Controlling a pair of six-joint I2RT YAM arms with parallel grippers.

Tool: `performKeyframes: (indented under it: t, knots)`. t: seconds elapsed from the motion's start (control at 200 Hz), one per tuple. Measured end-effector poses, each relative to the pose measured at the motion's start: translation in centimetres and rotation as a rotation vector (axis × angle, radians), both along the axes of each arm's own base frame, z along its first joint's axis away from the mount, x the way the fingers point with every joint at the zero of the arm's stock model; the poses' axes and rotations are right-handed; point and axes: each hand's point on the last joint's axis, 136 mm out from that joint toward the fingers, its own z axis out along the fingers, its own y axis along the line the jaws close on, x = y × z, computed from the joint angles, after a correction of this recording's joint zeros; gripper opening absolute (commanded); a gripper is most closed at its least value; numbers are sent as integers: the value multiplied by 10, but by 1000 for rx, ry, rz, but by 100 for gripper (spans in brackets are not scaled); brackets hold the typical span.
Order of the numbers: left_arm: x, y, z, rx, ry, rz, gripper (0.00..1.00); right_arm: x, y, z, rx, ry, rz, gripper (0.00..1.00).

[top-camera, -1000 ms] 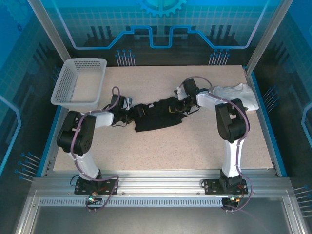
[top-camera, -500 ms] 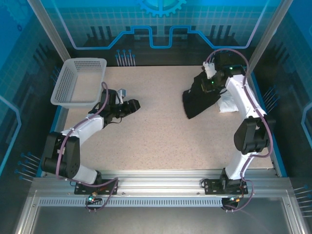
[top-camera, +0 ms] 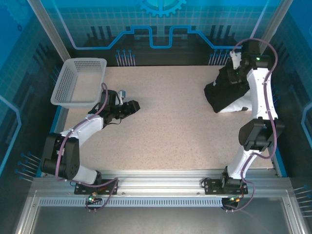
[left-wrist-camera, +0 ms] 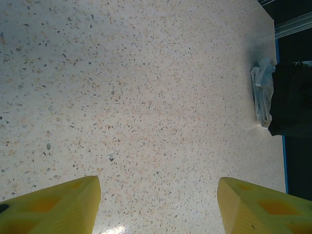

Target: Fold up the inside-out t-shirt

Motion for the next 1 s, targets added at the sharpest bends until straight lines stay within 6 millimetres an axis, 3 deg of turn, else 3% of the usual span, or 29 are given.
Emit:
performKeyframes:
  t: [0.095, 0.235, 0.41, 0.485, 0.545, 0.615, 0.68, 0.745, 0.865, 0.935, 1.0]
  knots:
    - [0, 0, 0, -1, 1, -1, 65, 8, -34, -25, -44, 45, -88, 4]
    - [0, -1, -5, 0, 13, -3, 65, 32, -76, -78, -106, 106, -196, 38]
    - [-2, -3, -7, 2, 23, -8, 65, 60, -114, -146, -213, 177, -301, 61]
    - [-4, -4, -9, 6, 35, -11, 65, 60, -117, -150, -238, 184, -322, 72]
    - [-6, -3, -11, 14, 43, -7, 66, 61, -116, -138, -261, 148, -332, 76]
    - [-8, 1, -10, 29, 44, 3, 66, 55, -103, -117, -274, 98, -330, 85]
    - [-9, 5, -3, 52, 22, 17, 68, 41, -79, -91, -279, 37, -310, 94]
    - [-12, 12, 10, 82, -27, 34, 74, 23, -43, -60, -272, -50, -266, 100]
    - [-21, 30, 38, 155, -154, 88, 85, -15, 36, -11, -205, -243, -127, 100]
    - [-28, 45, 53, 207, -229, 135, 90, -39, 69, 1, -138, -337, -54, 100]
    - [-35, 59, 63, 263, -293, 184, 94, -62, 86, -2, -77, -387, -18, 100]
